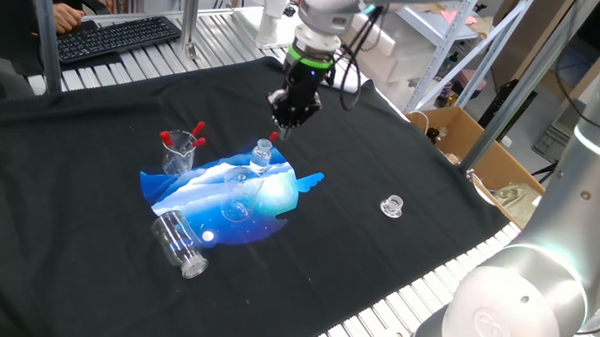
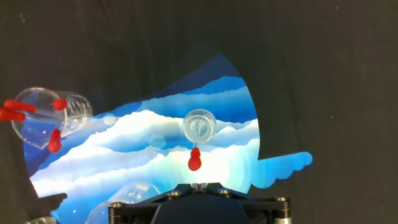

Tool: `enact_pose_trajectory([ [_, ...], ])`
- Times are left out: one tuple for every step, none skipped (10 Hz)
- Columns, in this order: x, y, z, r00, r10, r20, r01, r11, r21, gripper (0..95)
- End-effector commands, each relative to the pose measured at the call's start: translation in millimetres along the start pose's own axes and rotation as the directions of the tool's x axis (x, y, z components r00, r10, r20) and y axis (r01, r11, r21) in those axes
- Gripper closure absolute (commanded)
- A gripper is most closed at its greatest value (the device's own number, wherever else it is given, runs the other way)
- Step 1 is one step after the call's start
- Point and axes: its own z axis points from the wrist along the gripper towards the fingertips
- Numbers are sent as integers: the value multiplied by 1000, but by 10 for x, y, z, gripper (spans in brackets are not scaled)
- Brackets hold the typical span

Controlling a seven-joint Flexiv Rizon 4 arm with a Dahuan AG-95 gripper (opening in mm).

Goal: Transfer liquid using a dropper

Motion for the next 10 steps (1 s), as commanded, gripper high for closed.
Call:
enact_pose_trajectory([
  [18, -19, 47, 1000, -3, 10, 3, 1000, 1, 950],
  [27, -34, 102, 1000, -6, 23, 6, 1000, 0, 950],
  [27, -43, 142, 999, -7, 32, 7, 1000, -1, 950],
  [23, -48, 160, 999, -8, 42, 9, 1000, -4, 950],
  [21, -51, 173, 999, -7, 45, 7, 1000, -5, 950],
  [-13, -49, 201, 998, 3, 66, -2, 1000, -10, 950],
  [-67, -38, 198, 998, 6, 69, -6, 1000, -12, 950],
  [-118, -23, 185, 998, 8, 69, -7, 1000, -13, 950],
  [-178, -8, 171, 997, 12, 70, -11, 1000, -15, 950],
  [-244, 12, 157, 997, 20, 71, -19, 1000, -17, 950],
])
